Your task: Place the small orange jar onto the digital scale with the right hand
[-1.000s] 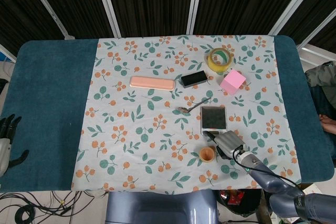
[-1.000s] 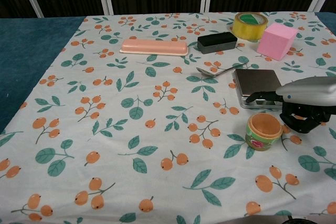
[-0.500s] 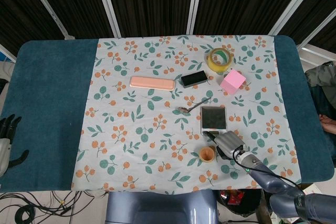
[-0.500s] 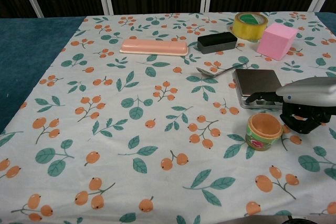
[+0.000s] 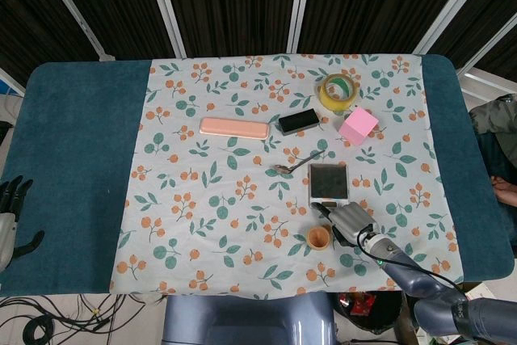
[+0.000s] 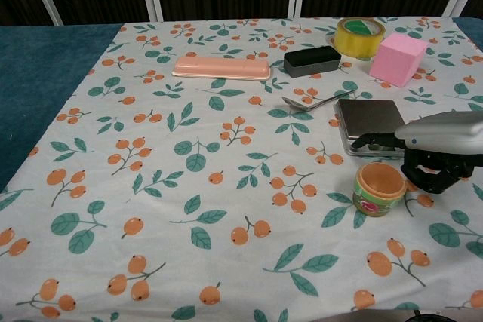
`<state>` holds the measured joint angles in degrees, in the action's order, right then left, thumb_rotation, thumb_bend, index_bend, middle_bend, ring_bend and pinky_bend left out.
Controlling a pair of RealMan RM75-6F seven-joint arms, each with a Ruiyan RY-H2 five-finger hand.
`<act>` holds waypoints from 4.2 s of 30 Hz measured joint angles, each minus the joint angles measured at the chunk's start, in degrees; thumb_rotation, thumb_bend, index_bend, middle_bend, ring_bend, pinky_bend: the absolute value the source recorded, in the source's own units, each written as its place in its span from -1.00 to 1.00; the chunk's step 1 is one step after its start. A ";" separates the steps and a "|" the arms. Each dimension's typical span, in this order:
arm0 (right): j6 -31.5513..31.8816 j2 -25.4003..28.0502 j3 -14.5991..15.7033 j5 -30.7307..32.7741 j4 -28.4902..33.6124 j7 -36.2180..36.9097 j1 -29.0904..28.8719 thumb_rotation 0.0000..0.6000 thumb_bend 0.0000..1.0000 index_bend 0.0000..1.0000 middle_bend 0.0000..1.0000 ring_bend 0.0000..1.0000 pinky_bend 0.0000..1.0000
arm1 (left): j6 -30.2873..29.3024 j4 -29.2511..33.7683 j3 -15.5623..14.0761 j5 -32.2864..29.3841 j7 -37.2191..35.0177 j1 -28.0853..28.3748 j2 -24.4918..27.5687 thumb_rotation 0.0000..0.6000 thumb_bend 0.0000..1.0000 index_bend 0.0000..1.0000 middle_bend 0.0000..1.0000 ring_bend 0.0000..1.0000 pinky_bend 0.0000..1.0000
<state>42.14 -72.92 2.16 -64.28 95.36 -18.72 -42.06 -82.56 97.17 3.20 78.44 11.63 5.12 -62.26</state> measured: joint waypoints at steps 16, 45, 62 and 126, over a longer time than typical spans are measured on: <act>-0.55 -0.40 0.55 0.66 -0.36 -0.73 -0.25 1.00 0.49 -0.66 0.66 0.80 0.59 | 0.01 -0.03 -0.01 -0.02 0.00 0.01 0.00 1.00 -0.50 -0.87 -0.98 -1.00 -1.00; 4.75 0.75 -1.41 -0.60 1.39 0.22 1.31 1.00 -0.39 -1.00 -0.17 0.12 0.06 | 0.02 0.04 -0.06 -0.06 0.18 0.00 0.00 1.00 -0.50 -0.87 -0.98 -1.00 -1.00; 13.98 4.22 -1.69 -11.75 6.47 9.33 7.09 1.00 -0.79 -1.00 -0.93 -0.69 -0.59 | 0.09 0.13 -0.12 -0.10 0.25 -0.01 -0.01 1.00 -0.50 -0.87 -0.98 -1.00 -1.00; 6.95 -1.08 -9.82 -5.14 -8.05 10.15 3.90 1.00 -0.03 -0.50 -0.19 0.07 -0.14 | 0.52 0.57 -0.01 -0.96 0.60 0.09 0.34 1.00 -0.50 -0.87 -0.98 -1.00 -1.00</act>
<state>49.09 -74.00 -7.67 -69.42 87.31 -8.57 -38.16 -82.05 97.74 3.19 77.48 12.22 5.21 -61.92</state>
